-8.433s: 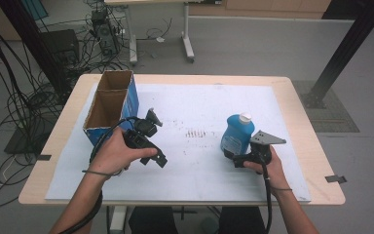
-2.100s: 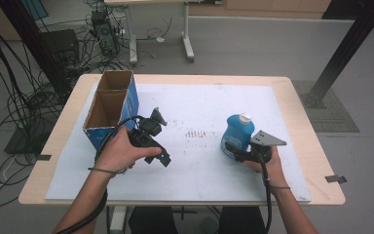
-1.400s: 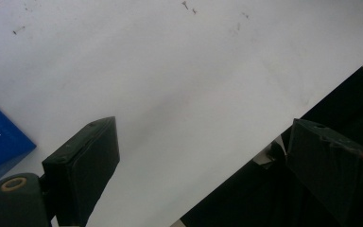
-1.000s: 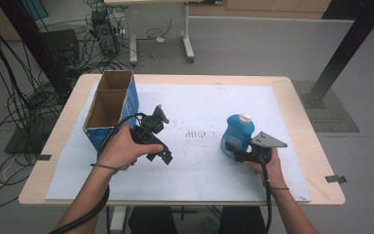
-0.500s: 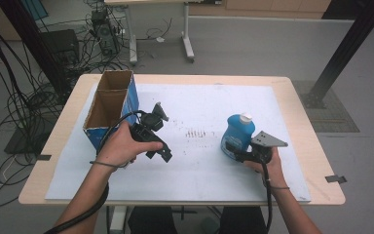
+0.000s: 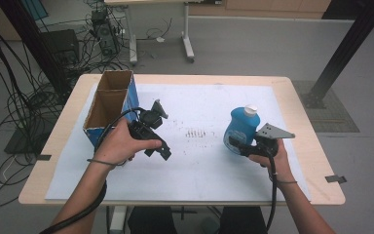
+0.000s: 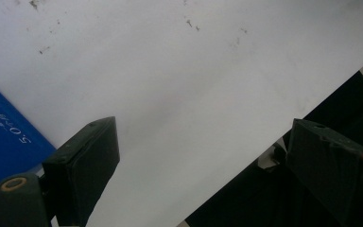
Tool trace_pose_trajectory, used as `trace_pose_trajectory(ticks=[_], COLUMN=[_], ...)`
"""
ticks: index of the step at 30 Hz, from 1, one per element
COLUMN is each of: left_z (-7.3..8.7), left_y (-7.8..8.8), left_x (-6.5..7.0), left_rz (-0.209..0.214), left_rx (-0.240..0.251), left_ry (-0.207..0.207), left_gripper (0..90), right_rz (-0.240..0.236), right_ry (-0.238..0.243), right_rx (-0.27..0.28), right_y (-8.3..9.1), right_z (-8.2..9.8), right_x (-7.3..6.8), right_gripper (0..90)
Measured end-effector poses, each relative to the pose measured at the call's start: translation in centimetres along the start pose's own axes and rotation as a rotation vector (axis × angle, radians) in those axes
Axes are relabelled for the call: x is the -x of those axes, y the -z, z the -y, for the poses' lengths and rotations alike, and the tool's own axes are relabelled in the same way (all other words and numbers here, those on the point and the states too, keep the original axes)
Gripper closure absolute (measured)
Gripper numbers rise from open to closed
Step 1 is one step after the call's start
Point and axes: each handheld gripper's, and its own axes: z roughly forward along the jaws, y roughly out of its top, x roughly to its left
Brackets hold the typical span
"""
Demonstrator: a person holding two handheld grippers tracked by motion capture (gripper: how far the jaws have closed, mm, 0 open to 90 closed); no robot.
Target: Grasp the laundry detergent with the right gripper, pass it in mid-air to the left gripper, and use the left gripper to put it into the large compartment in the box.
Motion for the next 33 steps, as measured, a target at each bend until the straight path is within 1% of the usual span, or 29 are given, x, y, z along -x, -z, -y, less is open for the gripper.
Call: trace_pose_trajectory(ticks=[2, 3, 4, 6, 7, 9, 10, 15, 18, 19, 22, 23, 24, 25, 27, 28, 29, 33], left_z=[0.0, 0.1, 0.1, 0.1, 0.1, 0.1, 0.1, 0.1, 0.1, 0.1, 0.1, 0.1, 0.0, 0.1, 0.0, 0.1, 0.1, 0.1], left_y=[0.1, 0.3, 0.3, 0.5, 0.7, 0.9, 1.1, 1.7, 2.2, 2.3, 2.8, 2.8, 2.9, 3.0, 3.2, 3.3, 3.5, 4.0], left_x=[0.0, 0.0, 0.0, 0.1, 0.1, 0.1, 0.2, 0.4, 0.6, 0.8, 1.1, 1.1, 1.1, 1.2, 1.4, 1.5, 1.5, 1.8], left_rz=[-0.001, -0.002, -0.002, -0.002, -0.001, -0.003, -0.004, -0.005, -0.009, -0.012, -0.017, -0.017, -0.015, -0.017, -0.011, -0.012, -0.010, -0.010], left_rx=[0.001, 0.005, 0.005, 0.006, 0.007, 0.008, 0.006, 0.012, 0.015, 0.015, 0.017, 0.017, 0.012, 0.012, 0.010, 0.012, 0.007, 0.007], left_ry=[0.000, -0.005, -0.005, -0.008, -0.008, -0.017, -0.022, -0.037, -0.052, -0.052, -0.070, -0.070, -0.078, -0.081, -0.090, -0.093, -0.102, -0.121], left_gripper=[10.7, 10.7, 10.7, 10.7, 10.7, 10.7, 10.7, 10.8, 10.8, 10.7, 10.7, 10.8, 10.7, 10.7, 10.7, 10.7, 10.7, 10.8], right_rz=[-0.002, -0.015, -0.015, -0.033, -0.033, -0.055, -0.055, -0.089, -0.117, -0.124, -0.149, -0.149, -0.164, -0.164, -0.183, -0.201, -0.201, -0.229], right_ry=[0.000, -0.001, -0.001, -0.002, -0.002, 0.003, 0.003, 0.011, 0.000, 0.003, 0.003, 0.003, 0.007, 0.007, 0.012, 0.007, 0.007, 0.018], right_rx=[0.005, 0.007, 0.007, 0.015, 0.015, 0.016, 0.016, 0.015, 0.014, 0.014, 0.002, 0.002, -0.005, -0.005, -0.016, -0.024, -0.024, -0.044], right_y=[0.1, 0.4, 0.4, 0.7, 0.7, 1.1, 1.1, 1.5, 1.8, 1.9, 2.3, 2.3, 2.5, 2.5, 2.6, 2.6, 2.6, 2.5], right_z=[-0.3, -0.9, -0.9, -1.8, -1.8, -2.7, -2.7, -4.2, -5.0, -5.3, -6.4, -6.4, -7.0, -7.0, -7.4, -7.7, -7.7, -8.1], right_x=[0.0, 0.1, 0.1, 0.2, 0.2, 0.2, 0.2, 0.5, 0.8, 0.8, 1.1, 1.1, 1.2, 1.2, 1.3, 1.3, 1.3, 1.2], right_gripper=[40.9, 40.9, 40.9, 40.9, 40.9, 40.9, 40.9, 40.9, 40.9, 40.9, 40.8, 40.8, 40.9, 40.9, 40.8, 40.8, 40.8, 40.9])
